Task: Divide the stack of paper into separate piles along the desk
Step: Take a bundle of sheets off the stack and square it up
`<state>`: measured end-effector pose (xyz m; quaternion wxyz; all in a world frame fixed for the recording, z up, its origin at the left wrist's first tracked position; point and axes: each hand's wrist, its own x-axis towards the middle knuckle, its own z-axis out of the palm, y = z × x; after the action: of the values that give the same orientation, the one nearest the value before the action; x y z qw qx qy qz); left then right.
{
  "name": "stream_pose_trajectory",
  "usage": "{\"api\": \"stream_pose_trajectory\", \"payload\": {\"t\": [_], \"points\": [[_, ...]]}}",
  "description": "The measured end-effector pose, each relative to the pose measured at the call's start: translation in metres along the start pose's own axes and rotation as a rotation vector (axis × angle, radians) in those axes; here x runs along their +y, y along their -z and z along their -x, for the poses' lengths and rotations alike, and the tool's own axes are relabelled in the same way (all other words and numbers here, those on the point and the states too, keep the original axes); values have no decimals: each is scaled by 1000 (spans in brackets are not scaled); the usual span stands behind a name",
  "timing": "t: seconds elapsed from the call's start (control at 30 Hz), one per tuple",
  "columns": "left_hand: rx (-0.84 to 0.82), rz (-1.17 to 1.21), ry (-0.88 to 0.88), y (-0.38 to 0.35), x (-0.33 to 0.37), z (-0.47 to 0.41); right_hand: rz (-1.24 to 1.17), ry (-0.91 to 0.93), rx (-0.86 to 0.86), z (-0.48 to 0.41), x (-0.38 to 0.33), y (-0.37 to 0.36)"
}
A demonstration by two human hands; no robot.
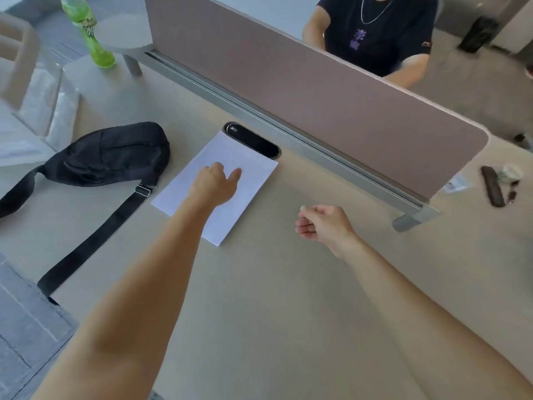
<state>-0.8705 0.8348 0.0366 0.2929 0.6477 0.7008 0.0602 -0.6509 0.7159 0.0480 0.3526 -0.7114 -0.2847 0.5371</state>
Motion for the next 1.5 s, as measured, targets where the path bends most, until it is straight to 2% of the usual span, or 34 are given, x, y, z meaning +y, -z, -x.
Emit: {"api": "stream_pose_trajectory", "payload": {"t": [0.13,0.23,0.37,0.47,0.7,0.9,1.1,1.37,1.5], "points": [[-49,107,-78,-3,50,90,-98,117,34,78,10,55],[-85,146,-201,-8,87,161,-171,181,63,140,26,107],[-124,312,-360,-27,139,256,-233,242,143,219,53,180],[-148,357,-480,-44,179,321,-264,283,246,279,75,235],[-333,415,-763,-97,244,428,-243,320,560,437,143,328],[-616,403,-908,-143,280,490,-244,182,918,556,218,340],[-848,271,-1036,-193,282,561,-288,100,1104,641,275,346],[-1060,171,-1132,-252,323,646,-310,65,1151,698,344,386],[-1035,103,-1145,-289,346,686,-333,72,1181,723,383,436]]}}
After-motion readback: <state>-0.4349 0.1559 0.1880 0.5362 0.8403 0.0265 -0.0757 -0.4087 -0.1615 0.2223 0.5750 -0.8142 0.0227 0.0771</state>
